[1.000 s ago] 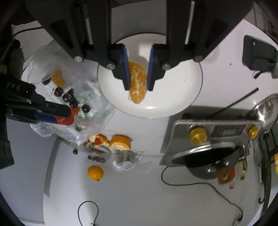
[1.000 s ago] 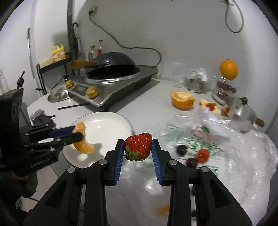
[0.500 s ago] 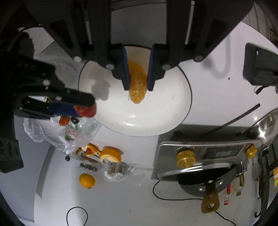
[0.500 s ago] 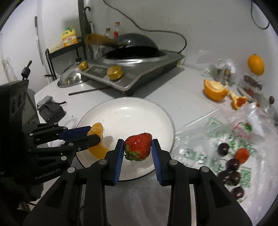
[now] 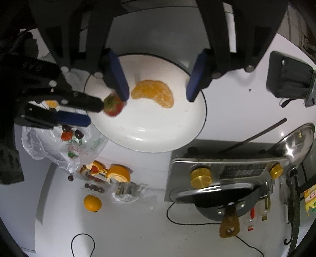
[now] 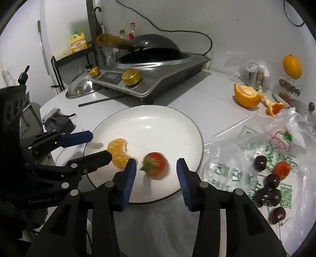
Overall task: Organize fruits
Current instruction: 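Lower the strawberry onto the plate and open the right tool, then grasp a dark red cherry in the bag with the right tool while the left tool returns to the bag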
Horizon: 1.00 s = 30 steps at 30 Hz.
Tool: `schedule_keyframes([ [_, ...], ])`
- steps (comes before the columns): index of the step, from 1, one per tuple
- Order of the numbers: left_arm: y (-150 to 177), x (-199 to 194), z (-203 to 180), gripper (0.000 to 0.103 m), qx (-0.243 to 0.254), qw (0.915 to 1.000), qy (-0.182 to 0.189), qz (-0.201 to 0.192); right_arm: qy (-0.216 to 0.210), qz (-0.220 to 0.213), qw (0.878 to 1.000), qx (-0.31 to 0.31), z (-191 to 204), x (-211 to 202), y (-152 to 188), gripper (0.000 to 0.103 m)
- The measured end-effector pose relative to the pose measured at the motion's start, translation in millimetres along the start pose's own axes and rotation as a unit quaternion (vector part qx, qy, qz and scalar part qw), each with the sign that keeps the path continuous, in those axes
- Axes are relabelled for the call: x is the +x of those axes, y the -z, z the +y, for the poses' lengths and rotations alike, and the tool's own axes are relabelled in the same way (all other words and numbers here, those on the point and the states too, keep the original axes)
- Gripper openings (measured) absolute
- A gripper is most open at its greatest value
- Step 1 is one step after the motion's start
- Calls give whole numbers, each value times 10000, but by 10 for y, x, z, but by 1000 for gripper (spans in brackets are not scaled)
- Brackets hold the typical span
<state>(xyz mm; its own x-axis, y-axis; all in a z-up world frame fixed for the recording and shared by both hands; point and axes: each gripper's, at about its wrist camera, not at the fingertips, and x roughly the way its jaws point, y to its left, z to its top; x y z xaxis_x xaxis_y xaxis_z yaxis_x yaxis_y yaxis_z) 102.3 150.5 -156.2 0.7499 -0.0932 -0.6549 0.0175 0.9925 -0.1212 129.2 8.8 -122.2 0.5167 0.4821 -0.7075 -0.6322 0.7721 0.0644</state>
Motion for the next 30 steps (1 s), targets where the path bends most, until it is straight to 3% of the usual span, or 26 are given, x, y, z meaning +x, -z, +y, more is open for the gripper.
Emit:
schedule_keyframes([
  [10,-17,-155,-297,65,110,9998,37,-171,400,-365,9983,206,-310,-482,141,45],
  [26,-71,-314,-1174,65,612,9964,417,-403,990,-698,9911,551,-914,-1167,587,45],
  [30,-73,-286,-1348,65,671,9960,475,-347,1146,-606,9899,572,-1056,-1219,731,36],
])
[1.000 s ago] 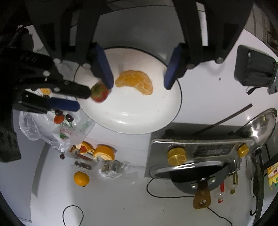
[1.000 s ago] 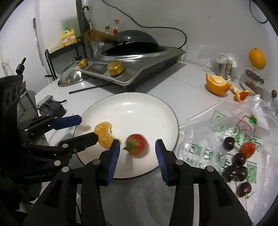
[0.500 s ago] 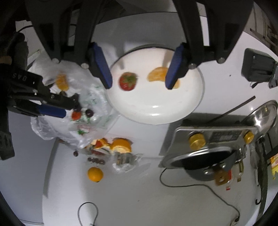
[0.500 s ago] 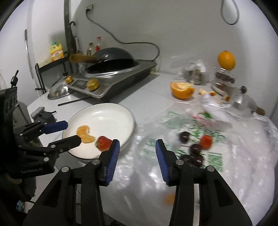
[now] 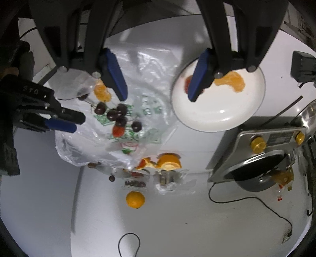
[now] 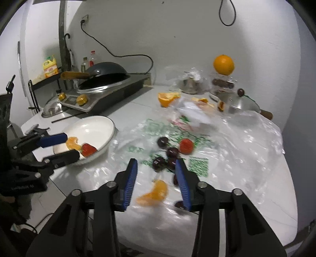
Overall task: Organize fruits
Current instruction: 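Grasp a dark red cherry in the bag with the right tool while the left tool returns to the bag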
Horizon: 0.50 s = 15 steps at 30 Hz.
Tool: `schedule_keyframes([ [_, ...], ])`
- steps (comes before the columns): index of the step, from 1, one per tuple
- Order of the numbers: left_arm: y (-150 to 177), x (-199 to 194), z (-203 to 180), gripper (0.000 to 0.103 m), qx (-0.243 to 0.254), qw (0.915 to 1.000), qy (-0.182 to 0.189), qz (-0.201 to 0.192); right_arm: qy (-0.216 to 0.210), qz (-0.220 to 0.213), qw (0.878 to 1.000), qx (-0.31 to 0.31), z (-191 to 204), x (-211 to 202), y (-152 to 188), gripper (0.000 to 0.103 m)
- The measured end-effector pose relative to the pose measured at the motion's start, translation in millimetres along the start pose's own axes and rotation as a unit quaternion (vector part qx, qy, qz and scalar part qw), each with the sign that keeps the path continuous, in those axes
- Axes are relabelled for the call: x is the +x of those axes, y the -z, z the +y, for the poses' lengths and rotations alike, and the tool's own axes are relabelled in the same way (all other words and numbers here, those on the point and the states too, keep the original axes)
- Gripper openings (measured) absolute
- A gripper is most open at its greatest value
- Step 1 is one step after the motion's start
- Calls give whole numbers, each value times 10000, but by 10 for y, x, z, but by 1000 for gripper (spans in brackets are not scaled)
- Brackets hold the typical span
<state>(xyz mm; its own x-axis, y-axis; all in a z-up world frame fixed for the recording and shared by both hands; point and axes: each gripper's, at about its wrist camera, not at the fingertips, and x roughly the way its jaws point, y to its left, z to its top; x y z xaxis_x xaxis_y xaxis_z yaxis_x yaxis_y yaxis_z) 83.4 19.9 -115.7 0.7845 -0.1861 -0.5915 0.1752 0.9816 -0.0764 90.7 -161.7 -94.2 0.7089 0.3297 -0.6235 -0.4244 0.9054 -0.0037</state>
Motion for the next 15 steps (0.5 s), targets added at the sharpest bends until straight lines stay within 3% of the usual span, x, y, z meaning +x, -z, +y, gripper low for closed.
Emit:
schedule_keyframes([
  [5,-39,40,-235,65,180,9998,89,40,111,193,9995,212,-230,31,171,30],
  [15,-63,176,-589,65,446,9986,196,198,-64,452,9983,367,-371,175,391,27],
])
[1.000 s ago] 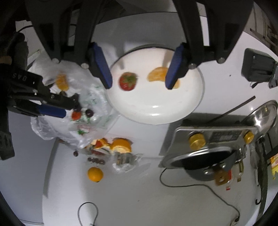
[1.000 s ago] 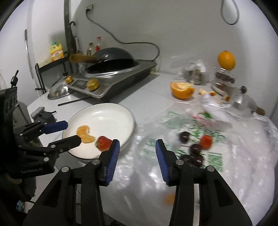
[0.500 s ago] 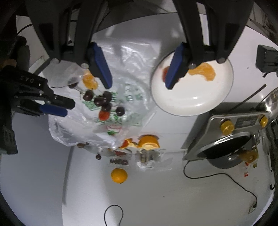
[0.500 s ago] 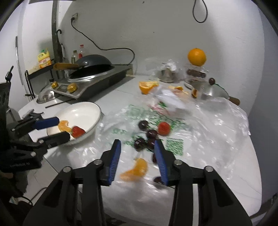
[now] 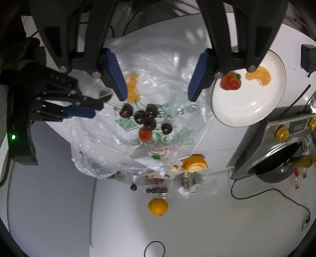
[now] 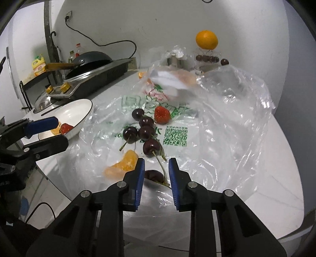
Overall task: Organize fruits
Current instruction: 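Grasp a dark red cherry in the bag with the right tool while the left tool returns to the bag, then close the left tool on another tangerine segment in the bag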
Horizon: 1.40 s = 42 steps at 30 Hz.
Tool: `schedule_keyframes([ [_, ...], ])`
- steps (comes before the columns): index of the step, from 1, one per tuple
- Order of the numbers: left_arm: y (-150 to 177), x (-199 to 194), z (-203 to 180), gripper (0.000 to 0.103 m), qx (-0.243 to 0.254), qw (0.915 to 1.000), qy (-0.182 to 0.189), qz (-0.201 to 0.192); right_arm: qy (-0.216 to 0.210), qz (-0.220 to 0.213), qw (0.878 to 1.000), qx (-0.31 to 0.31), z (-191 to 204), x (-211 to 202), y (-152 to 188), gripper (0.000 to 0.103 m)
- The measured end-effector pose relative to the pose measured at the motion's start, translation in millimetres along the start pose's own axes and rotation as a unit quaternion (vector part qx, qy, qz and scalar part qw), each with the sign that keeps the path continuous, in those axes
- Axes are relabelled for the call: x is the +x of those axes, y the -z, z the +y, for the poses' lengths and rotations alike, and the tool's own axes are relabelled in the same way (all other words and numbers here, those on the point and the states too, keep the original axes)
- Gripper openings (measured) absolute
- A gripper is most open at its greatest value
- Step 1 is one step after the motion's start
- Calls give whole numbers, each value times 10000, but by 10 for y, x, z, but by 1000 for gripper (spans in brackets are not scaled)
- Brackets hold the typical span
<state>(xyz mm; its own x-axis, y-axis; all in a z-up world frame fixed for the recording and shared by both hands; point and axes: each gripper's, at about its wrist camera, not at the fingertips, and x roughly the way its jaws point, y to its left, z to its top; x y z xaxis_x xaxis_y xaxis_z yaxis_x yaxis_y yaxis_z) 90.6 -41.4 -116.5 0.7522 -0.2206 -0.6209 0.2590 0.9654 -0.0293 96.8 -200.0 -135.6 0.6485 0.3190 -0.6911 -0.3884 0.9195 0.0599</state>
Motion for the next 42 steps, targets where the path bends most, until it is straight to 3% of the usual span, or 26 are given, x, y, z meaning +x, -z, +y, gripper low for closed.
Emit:
schedule_keyframes([
  [8,-18,117,-132,65,92,9998,-14,170,-280,115,9995,41,-29,97,75,27],
  [22,-42,433,-301,65,185,9985,4,506,-199,299,9984,-434,31,180,166,29],
  [29,-33,574,-395,65,305,9974,69,649,-441,-81,9989,-127,-148,-37,104,30],
  [38,-72,706,-540,65,447,9964,158,708,-411,-509,9977,152,-391,-298,-11,30],
  [42,-71,855,-479,64,203,9949,180,971,-400,-581,9973,192,-431,-319,-11,30],
])
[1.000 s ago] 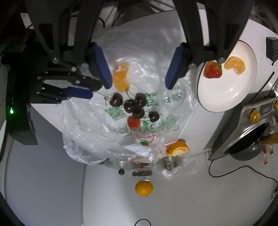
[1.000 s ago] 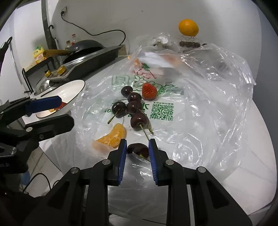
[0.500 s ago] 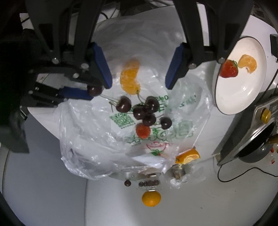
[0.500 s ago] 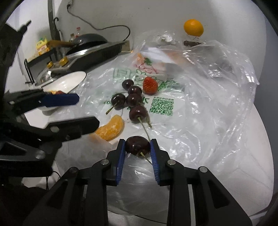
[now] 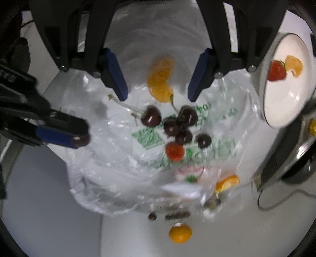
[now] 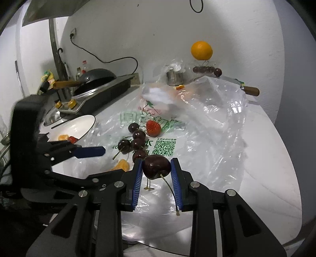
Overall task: Organize fruits
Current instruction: 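Close the left tool on another tangerine segment in the bag, then carry the segment to the plate and release it beside the first while the right tool carries the cherry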
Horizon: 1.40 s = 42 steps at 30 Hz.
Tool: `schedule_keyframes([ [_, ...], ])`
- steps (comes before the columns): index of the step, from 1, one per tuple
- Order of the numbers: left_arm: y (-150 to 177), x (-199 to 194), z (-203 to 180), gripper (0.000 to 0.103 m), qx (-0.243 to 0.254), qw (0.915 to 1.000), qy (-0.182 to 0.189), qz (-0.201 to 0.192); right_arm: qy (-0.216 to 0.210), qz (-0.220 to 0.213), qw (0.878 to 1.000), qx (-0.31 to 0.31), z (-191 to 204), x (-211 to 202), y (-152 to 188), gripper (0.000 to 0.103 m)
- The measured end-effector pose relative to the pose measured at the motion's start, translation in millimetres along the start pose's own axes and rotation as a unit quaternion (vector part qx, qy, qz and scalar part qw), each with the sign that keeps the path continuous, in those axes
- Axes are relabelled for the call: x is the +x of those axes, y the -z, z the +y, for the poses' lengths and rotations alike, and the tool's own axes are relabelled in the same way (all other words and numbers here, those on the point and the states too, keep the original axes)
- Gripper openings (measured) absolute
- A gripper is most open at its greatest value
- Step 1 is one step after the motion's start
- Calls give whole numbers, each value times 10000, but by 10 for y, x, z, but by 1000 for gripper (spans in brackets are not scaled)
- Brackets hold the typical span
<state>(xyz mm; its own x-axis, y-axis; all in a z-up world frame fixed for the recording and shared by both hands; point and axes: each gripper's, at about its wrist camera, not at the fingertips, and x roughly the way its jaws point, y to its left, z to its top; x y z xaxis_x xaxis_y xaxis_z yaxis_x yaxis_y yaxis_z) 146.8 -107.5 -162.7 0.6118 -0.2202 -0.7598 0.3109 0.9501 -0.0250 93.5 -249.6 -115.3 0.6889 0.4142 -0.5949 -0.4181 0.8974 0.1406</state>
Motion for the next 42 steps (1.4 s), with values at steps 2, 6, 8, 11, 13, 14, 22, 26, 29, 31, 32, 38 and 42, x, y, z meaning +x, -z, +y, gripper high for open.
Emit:
schedule_keyframes([
  [2,21,84,44,59,-143,9997,53,211,-4,28,10000,37,-13,10,13,30],
  [6,65,126,46,41,-124,9989,186,404,55,27,10000,-9,-1,-15,23,30],
  [8,81,119,62,37,-149,9988,252,392,96,16,10000,15,-3,-25,23,30],
  [11,107,106,76,25,-104,9986,295,420,137,-6,9999,23,8,-40,23,30],
  [13,131,84,91,23,-104,9984,372,405,164,-12,9999,4,28,-47,27,30],
  [14,143,66,93,23,-98,9984,412,384,178,-10,9998,-4,40,-53,27,30],
  [22,176,-288,63,23,-26,9973,726,-78,225,-84,9997,-97,172,-141,4,30],
  [26,161,-472,87,23,-27,9962,801,-328,244,-125,9994,-205,262,-173,-34,30],
  [29,154,-591,115,23,-55,9951,857,-497,257,-149,9991,-286,327,-180,-69,30],
  [31,143,-672,155,23,-94,9943,873,-600,265,-175,9989,-340,373,-184,-97,30],
  [32,137,-687,178,23,-106,9941,881,-629,272,-187,9988,-355,388,-183,-112,30],
  [38,133,-872,303,23,-208,9903,980,-964,312,-234,9983,-430,504,-147,-196,30],
  [42,134,-950,388,23,-254,9887,995,-1088,296,-217,9980,-505,599,-109,-240,30],
])
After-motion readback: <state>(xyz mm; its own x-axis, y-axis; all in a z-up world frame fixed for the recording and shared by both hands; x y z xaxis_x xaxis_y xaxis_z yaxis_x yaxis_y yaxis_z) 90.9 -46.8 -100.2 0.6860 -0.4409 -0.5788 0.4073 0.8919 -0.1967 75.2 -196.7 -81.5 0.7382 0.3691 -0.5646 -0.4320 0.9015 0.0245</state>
